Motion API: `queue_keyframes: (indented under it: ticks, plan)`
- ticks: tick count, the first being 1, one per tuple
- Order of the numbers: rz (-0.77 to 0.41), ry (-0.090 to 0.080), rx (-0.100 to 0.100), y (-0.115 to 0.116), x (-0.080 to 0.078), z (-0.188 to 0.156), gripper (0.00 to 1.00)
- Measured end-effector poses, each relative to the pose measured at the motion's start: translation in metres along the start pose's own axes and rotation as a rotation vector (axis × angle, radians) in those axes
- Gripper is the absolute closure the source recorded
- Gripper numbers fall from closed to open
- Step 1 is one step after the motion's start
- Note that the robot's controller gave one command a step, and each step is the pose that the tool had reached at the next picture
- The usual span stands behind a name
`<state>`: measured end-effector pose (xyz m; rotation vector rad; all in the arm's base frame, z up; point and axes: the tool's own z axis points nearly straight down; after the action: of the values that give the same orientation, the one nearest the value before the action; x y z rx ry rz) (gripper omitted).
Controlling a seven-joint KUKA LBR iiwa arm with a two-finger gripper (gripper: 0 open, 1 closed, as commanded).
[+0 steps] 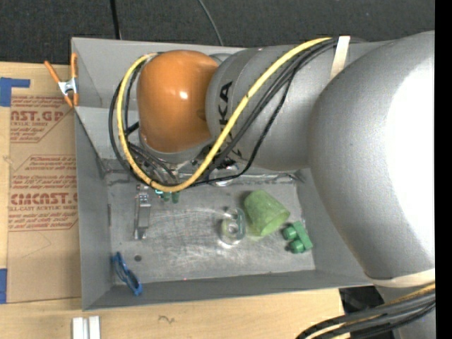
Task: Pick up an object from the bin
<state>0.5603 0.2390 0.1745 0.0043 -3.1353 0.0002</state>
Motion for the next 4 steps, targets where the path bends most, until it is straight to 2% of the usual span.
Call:
queue_keyframes:
  ticks: [1, 2, 3, 4]
  plan:
    - [-0.015, 0.006, 0.003, -0.029, 0.058, 0.081, 0.00]
    - [-0.049, -0.005, 0.004, -0.104, 0.065, 0.070, 0.00]
    - [-0.240, -0.008, 0.002, -0.153, 0.035, 0.073, 0.00]
    - [-0.332, -0.014, 0.006, -0.237, 0.022, 0.001, 0.00]
